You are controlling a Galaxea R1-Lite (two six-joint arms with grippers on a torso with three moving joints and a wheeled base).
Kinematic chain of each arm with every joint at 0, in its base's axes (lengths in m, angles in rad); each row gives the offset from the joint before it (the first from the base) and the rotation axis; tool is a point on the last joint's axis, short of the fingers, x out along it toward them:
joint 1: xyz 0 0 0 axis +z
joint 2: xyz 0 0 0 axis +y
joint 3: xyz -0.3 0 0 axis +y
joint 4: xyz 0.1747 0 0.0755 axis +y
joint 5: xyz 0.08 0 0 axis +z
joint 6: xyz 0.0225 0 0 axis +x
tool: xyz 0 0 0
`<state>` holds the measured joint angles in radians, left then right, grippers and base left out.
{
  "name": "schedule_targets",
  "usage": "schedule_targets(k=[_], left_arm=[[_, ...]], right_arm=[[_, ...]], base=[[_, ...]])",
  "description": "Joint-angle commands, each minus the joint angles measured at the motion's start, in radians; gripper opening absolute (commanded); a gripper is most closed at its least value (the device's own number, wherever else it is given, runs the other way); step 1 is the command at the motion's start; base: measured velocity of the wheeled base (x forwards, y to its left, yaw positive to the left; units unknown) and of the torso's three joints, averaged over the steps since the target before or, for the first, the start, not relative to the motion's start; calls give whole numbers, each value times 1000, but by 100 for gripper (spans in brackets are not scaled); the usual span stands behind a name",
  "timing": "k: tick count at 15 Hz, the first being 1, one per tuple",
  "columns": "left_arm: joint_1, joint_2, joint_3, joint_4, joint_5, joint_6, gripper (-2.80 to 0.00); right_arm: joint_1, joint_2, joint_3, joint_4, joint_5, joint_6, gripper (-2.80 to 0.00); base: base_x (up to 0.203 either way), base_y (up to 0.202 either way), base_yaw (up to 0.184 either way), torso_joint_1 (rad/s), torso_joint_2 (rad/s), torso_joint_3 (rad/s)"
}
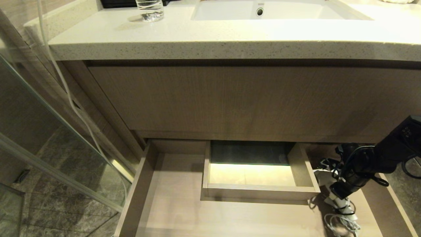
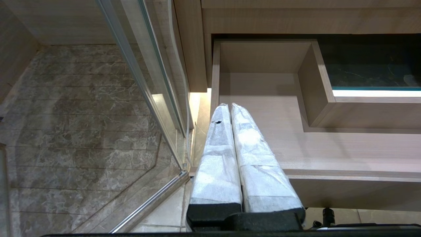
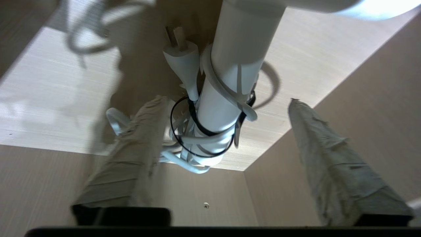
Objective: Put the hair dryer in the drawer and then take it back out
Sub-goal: Take the hairdryer out
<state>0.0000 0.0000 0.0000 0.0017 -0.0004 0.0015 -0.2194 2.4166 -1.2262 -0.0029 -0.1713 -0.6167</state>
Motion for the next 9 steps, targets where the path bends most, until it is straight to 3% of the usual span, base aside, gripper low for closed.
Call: schedule_targets(k=[1,9], left_arm=[[0,0,0,0,0,0,-280],[0,0,0,0,0,0,-280]], right_arm=[[-4,47,-23,-29,-1,-3,0],[-17,169,-108,-46,2,20,0]], base=[[0,0,0,0,0,0],[0,0,0,0,0,0]])
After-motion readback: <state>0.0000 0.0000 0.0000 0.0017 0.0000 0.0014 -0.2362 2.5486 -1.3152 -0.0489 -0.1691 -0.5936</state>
